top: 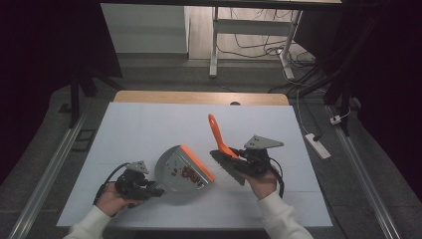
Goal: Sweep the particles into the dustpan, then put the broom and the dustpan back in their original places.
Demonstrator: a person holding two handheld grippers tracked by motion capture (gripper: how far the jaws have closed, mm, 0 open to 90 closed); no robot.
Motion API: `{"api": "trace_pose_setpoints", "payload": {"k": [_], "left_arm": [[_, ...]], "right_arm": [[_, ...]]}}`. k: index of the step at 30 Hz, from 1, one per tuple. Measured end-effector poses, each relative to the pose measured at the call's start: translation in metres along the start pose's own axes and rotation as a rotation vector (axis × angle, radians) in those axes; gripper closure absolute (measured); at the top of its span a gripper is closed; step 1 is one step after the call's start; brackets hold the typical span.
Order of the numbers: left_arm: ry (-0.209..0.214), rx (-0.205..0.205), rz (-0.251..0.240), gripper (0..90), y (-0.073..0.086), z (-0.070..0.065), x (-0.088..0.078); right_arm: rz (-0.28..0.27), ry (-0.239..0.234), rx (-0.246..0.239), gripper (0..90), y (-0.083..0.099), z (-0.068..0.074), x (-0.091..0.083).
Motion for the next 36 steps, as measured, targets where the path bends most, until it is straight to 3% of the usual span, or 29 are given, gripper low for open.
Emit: {"api": "trace_pose_setpoints", "payload": {"k": [14, 23, 36], "left_arm": [[-0.019, -0.026, -0.031, 61.9, -0.002, -0.001, -0.001], [-0.042, -0.085, -0.068, 61.9, -0.004, -0.001, -0.002], [-0.120, -0.175, -0.127, 61.9, -0.003, -0.001, -0.003]], "right_arm": [[0.025, 0.021, -0.010, 70.0, 0.012, -0.007, -0.014], [0.044, 0.011, -0.004, 70.0, 0.019, -0.007, -0.020], [0.072, 0.007, 0.036, 70.1, 0.039, -0.011, -0.032]]}}
Point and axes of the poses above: each handheld gripper's, and its own axes: x roughly forward along the jaws, y roughly out of its underside, z roughly to its left, the point moved 8 cm from there along x, roughly forward along the jaws, and after that the axes turned 14 degrees about -x, right-handed, at the moved point
